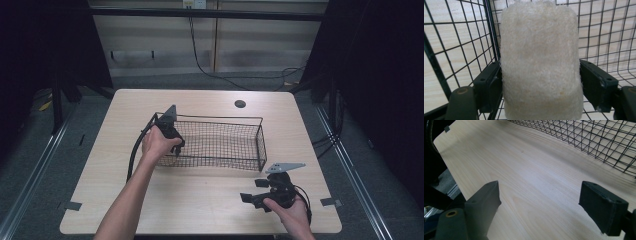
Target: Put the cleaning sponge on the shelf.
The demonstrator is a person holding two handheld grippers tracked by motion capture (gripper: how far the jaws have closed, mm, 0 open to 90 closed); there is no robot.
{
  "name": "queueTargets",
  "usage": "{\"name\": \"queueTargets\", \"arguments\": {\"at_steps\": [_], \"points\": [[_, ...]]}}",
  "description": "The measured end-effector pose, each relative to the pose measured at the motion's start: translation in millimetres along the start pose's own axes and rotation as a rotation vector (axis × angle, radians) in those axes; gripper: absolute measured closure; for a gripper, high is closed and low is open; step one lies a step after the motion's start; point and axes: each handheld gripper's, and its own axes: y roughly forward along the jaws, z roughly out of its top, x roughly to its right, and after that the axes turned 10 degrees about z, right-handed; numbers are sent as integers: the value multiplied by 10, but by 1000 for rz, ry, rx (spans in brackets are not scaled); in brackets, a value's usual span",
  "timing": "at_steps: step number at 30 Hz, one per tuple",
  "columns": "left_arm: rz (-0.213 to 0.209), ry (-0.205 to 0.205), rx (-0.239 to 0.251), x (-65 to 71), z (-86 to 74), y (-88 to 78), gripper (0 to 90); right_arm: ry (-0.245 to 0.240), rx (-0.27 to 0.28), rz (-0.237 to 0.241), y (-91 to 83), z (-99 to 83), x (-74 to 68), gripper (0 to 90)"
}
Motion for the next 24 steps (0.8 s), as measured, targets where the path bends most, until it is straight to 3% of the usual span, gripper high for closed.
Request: {"name": "queueTargets", "arguments": {"at_steps": [4, 21, 24], "points": [[-8, -12, 13, -9, 0, -8, 259, 0, -2, 3, 2, 1, -2, 164], [-51, 7, 22, -56, -44, -78, 208, -3, -3, 3, 8, 3, -7, 164], [-64, -7, 32, -82, -55, -118, 201, -3, -3, 2, 7, 3, -5, 164]]}}
